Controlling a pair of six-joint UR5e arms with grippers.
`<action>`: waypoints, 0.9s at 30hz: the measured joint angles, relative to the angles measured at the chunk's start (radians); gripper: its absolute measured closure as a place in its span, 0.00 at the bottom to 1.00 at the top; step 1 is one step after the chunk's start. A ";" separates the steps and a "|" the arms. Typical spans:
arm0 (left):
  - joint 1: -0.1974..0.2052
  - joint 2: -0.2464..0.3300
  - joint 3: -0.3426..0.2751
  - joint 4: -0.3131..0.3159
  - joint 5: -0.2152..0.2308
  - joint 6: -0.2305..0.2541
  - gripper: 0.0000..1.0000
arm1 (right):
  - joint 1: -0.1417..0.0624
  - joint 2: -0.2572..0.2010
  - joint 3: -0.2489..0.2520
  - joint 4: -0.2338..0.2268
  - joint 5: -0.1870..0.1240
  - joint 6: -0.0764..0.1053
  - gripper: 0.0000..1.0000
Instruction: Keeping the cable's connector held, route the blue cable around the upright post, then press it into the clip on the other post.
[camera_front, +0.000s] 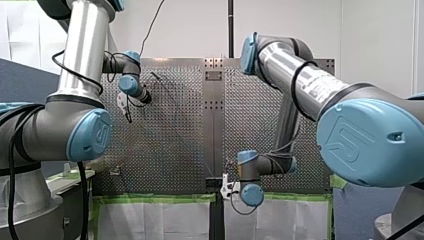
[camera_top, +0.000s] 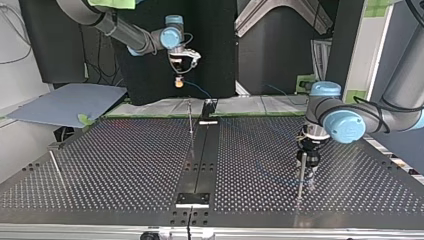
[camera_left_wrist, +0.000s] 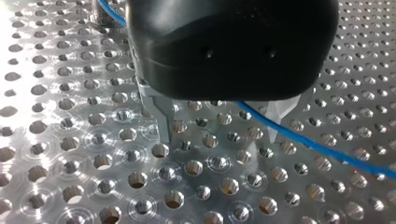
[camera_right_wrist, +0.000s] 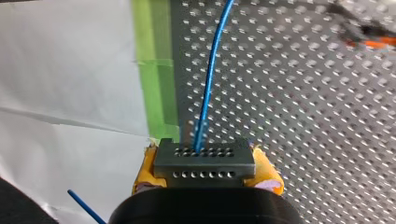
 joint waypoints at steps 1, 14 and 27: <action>0.000 0.000 0.000 -0.001 -0.002 -0.001 0.03 | -0.002 -0.008 0.009 -0.009 0.000 0.000 1.00; 0.000 0.000 0.000 -0.017 -0.018 -0.003 0.03 | -0.047 -0.133 0.133 -0.102 -0.017 0.013 1.00; 0.000 0.000 0.000 -0.026 -0.021 -0.003 0.03 | -0.105 -0.162 0.263 -0.142 -0.122 -0.015 1.00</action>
